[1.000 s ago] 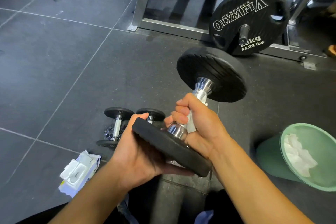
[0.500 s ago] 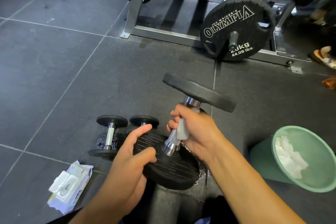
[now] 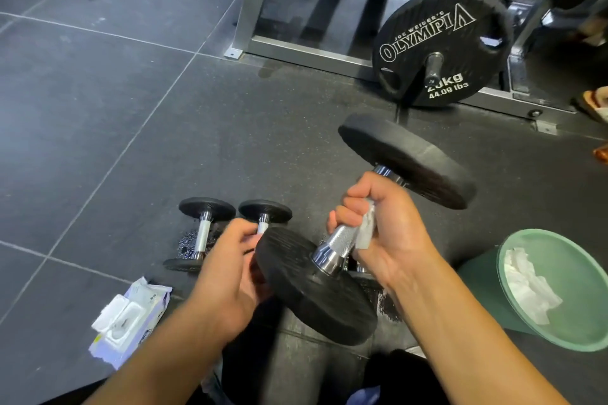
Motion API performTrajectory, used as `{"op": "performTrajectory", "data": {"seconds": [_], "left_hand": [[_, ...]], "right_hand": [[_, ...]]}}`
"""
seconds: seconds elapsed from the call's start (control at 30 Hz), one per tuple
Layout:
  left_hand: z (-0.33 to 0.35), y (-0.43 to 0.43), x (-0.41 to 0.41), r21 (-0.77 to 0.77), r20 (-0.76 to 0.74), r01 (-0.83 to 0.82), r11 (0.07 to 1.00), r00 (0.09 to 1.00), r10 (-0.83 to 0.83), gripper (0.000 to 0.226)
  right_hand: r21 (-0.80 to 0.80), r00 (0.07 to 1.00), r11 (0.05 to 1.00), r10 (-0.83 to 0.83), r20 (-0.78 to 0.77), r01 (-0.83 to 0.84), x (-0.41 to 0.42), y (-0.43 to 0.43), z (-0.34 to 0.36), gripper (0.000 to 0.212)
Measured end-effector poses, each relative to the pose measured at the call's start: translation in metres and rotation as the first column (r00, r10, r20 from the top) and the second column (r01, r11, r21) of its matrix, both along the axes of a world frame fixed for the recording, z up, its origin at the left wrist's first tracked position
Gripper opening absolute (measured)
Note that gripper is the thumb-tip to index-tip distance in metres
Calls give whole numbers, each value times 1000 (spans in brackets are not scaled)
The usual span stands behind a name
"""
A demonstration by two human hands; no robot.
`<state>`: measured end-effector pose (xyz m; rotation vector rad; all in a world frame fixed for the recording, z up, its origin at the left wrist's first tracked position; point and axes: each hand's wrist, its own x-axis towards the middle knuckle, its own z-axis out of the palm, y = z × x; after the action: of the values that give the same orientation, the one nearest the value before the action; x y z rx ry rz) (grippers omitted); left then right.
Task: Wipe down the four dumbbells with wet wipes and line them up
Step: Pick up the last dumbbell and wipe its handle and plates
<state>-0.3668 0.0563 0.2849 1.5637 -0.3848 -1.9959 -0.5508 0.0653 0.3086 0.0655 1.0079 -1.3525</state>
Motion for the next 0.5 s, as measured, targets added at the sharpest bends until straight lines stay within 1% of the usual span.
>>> {"op": "performTrajectory", "data": {"seconds": [0.03,0.07,0.1,0.13,0.17,0.2,0.23,0.27,0.3,0.33,0.37,0.4,0.43,0.47,0.5], "left_hand": [[1,-6,-3,-25,55,103,994,993,-102,16],[-1,-13,-3,-115,191,206,972,965,-182,13],[-3,-22,-3,-262,365,280,923,915,-174,14],[0,-30,-2,-429,520,353,832,849,-92,19],[5,-37,0,-579,592,417,701,806,9,25],[9,-44,2,-691,603,467,552,794,84,29],[13,-47,3,-760,569,469,449,815,112,28],[16,-47,3,-796,518,436,420,849,100,21],[18,-47,2,-798,458,388,461,888,46,16],[20,-48,-1,-762,384,336,553,923,-31,22],[21,-48,-4,-669,314,303,678,943,-112,30],[21,-49,-5,-536,272,303,788,946,-179,34],[21,-51,-5,-406,236,307,861,945,-225,37],[21,-53,-3,-308,198,303,902,948,-251,41],[20,-56,-1,-246,153,296,923,952,-264,47]], "right_hand": [[-2,1000,1000,10,12,-10,0,0,2,34],[-4,1000,1000,16,21,-16,-1,1,4,35],[-6,1000,1000,22,22,-22,-1,1,4,35],[-4,999,999,33,17,-33,0,1,4,34],[4,999,999,44,3,-44,0,2,3,34],[13,998,998,64,-21,-64,0,4,2,34],[27,994,995,94,-57,-93,1,5,1,34],[48,985,990,135,-112,-130,3,7,-1,34],[69,967,982,186,-176,-176,5,8,-4,35],[85,939,971,240,-245,-226,8,10,-6,36],[85,898,956,292,-328,-280,11,13,-7,38],[76,843,940,331,-424,-331,14,15,-8,39],[71,755,917,366,-544,-393,16,19,-8,40],[99,622,880,403,-672,-464,16,22,-8,37],[155,456,837,431,-779,-525,16,25,-11,31]]}}
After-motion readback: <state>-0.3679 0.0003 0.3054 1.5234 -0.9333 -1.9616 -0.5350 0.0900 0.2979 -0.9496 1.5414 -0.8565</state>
